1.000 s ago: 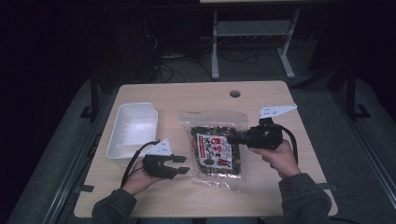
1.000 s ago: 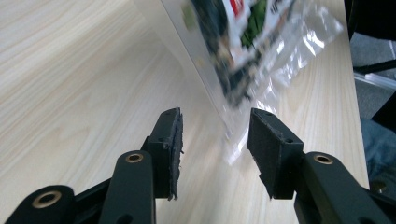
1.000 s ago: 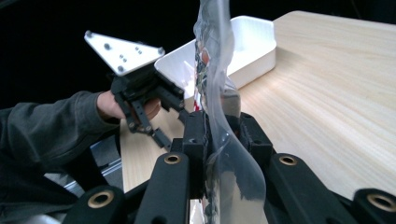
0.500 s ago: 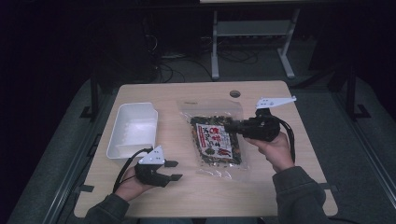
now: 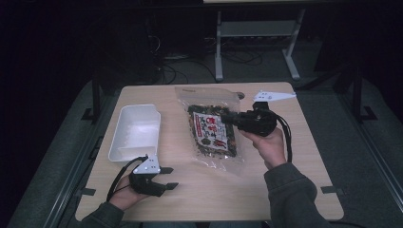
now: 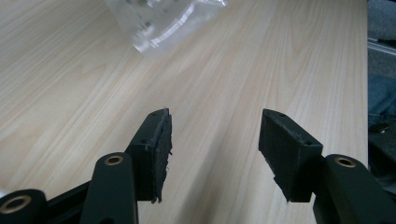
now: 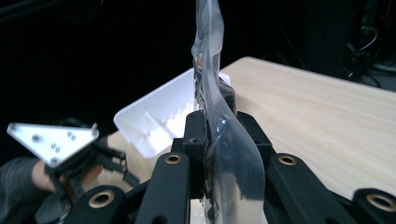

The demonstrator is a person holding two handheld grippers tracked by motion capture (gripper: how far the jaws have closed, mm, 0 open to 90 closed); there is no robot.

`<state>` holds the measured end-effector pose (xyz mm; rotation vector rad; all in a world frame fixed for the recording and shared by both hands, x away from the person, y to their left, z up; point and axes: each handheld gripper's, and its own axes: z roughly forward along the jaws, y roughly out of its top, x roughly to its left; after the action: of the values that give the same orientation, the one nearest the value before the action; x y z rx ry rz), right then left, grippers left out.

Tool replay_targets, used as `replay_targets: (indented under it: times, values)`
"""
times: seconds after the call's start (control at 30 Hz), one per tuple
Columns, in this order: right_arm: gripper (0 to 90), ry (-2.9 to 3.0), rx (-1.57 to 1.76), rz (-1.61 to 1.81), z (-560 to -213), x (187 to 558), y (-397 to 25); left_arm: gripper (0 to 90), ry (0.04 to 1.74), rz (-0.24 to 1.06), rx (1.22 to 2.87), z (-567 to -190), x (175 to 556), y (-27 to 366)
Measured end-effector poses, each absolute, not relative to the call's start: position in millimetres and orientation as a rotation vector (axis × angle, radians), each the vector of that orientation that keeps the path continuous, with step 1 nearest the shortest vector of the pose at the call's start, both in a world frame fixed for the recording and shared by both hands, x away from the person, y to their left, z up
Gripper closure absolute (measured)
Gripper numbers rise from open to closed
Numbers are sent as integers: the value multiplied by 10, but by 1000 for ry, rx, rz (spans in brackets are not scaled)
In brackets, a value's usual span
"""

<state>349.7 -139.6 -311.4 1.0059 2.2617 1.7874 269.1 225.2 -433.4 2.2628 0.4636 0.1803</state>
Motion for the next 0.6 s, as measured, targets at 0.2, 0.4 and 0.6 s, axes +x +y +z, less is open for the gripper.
replay_targets:
  times: [0.2,0.4,0.6]
  values:
    - [760,2185,1022,1791,-3052,3531,-1263,406,461,195,2278,-4351,2634,2304]
    - [759,2112,1042,1816,-3005,3571,-1135,386,466,202,2287,-4361,2592,2365]
    - [760,2075,1043,1824,-2960,3631,-977,375,487,204,2292,-4375,2566,2451]
